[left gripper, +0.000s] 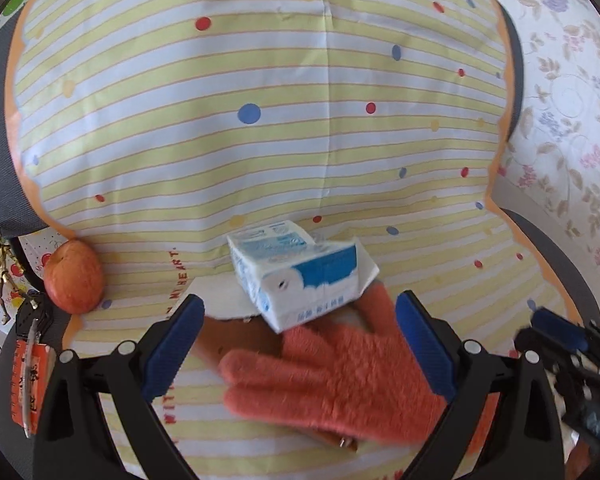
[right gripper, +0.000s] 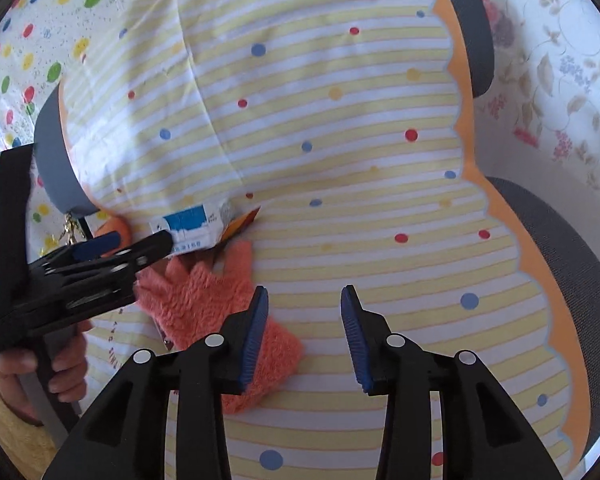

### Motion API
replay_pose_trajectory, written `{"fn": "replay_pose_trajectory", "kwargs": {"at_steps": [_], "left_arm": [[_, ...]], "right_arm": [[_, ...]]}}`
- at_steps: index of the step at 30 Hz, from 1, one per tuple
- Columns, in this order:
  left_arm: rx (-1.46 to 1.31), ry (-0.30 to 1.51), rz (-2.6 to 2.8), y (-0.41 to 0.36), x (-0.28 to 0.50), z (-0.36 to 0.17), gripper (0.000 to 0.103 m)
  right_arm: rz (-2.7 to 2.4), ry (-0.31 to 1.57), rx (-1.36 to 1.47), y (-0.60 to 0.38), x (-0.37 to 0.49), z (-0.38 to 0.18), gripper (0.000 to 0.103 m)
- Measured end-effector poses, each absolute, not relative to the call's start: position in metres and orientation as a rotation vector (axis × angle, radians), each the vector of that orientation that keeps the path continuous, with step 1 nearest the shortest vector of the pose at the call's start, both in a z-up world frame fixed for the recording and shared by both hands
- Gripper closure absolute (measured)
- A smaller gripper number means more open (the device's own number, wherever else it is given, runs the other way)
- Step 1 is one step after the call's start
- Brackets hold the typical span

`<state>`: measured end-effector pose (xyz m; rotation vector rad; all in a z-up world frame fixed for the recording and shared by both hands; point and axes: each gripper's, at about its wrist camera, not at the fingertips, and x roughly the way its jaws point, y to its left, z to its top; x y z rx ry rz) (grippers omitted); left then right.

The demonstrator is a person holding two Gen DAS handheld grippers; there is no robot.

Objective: Collect trash
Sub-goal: 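Grasp the white milk carton with the left gripper, then lift the milk carton with the left gripper while the right gripper reaches for the orange glove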

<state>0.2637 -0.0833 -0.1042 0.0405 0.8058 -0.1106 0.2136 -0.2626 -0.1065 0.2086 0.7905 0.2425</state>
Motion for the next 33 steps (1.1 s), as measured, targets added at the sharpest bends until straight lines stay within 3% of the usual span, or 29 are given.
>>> {"fn": "replay_pose_trajectory", "kwargs": {"at_steps": [11, 14, 16, 22, 26, 33], "left_arm": [[0.016, 0.941, 0.081, -0.104, 0.322, -0.128, 0.01], [0.016, 0.964, 0.089, -0.103, 0.327, -0.134, 0.025], [0.013, 0.959, 0.077, -0.1, 0.325, -0.135, 0.027], [-0.038, 0.827, -0.038, -0.071, 0.284, -0.109, 0.03], [-0.081, 0.729, -0.094, -0.038, 0.242, -0.079, 0.03], [-0.054, 0.664, -0.045, 0.006, 0.18, -0.063, 0.03]], "right_arm": [[0.253, 0.799, 0.251, -0.275, 0.22, -0.119, 0.058], [0.254, 0.803, 0.25, -0.276, 0.219, -0.119, 0.058], [0.253, 0.806, 0.25, -0.277, 0.216, -0.119, 0.058], [0.244, 0.785, 0.225, -0.271, 0.204, -0.108, 0.058], [0.246, 0.775, 0.212, -0.263, 0.196, -0.1, 0.051], [0.271, 0.785, 0.181, -0.23, 0.195, -0.094, 0.051]]}}
